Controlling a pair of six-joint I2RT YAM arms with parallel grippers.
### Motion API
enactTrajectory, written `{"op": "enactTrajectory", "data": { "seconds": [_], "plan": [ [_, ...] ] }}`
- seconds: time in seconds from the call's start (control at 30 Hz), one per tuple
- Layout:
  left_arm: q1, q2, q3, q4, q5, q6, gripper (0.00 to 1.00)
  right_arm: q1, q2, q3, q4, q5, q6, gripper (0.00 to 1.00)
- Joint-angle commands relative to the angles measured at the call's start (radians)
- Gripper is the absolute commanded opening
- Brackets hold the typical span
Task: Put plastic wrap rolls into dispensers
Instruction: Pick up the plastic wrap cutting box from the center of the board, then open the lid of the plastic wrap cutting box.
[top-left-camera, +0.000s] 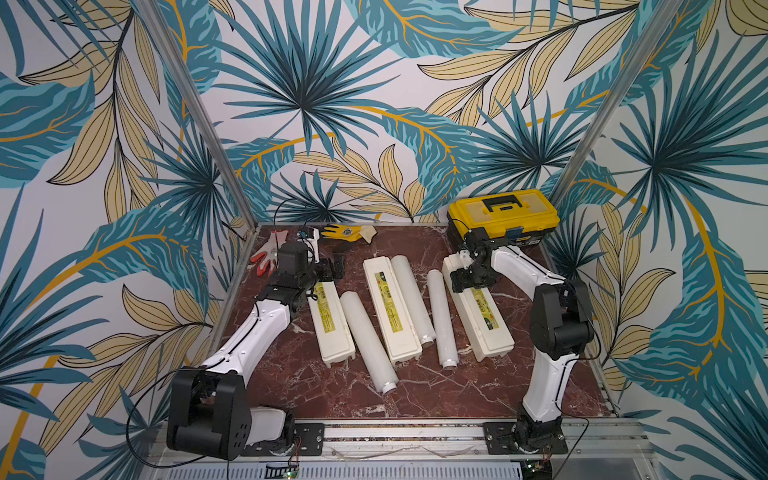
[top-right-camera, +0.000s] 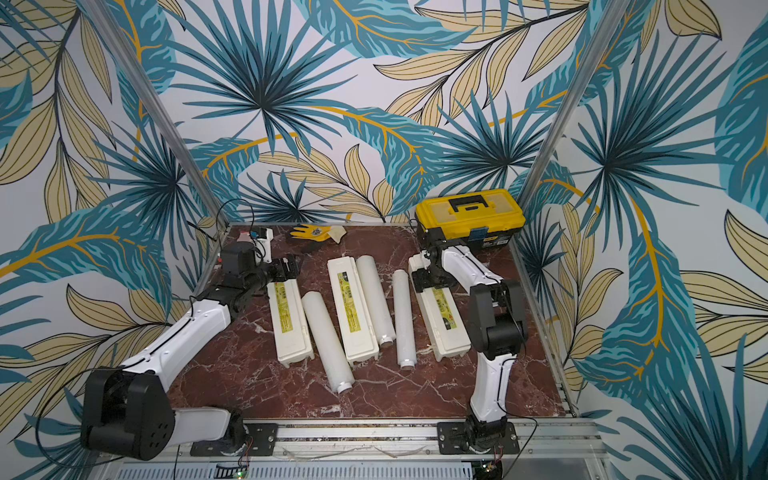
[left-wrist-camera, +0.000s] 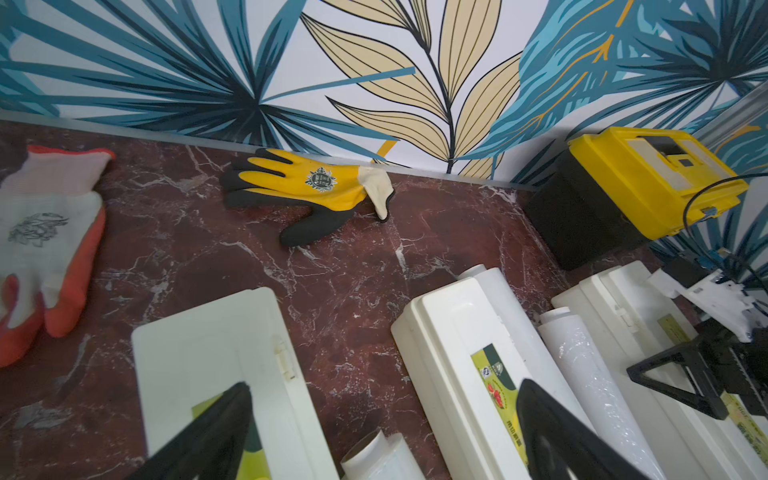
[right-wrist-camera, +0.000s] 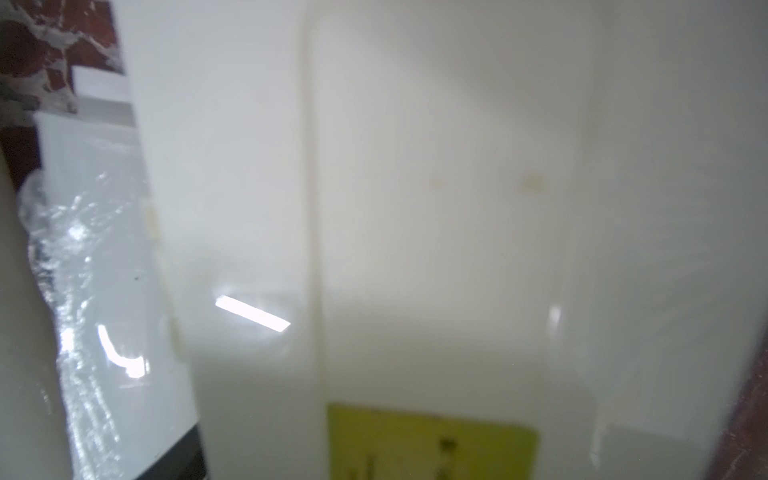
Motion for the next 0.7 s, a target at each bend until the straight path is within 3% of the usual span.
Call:
{"op": "enactTrajectory", "data": {
  "seconds": [0.0, 0.23, 0.43, 0.67],
  "plan": [
    [-0.023, 0.035, 0.084, 0.002, 0.119, -0.053, 1.00, -0.006, -0.115, -0.008, -0.019, -0.049, -0.031, 0.80],
    [-0.120, 0.232, 0.314, 0.004, 0.316, -0.097, 1.00, -0.049, -0.246, 0.044, -0.058, -0.206, -0.053, 0.75],
    [-0.196, 0.441, 0.577, 0.064, 0.553, -0.138, 1.00, -0.059, -0.284, 0.121, -0.080, -0.499, -0.110, 0.74],
    [-0.231, 0.542, 0.646, 0.313, 0.733, -0.262, 1.00, -0.082, -0.301, 0.168, -0.028, -0.815, -0.128, 0.74]
  ]
}}
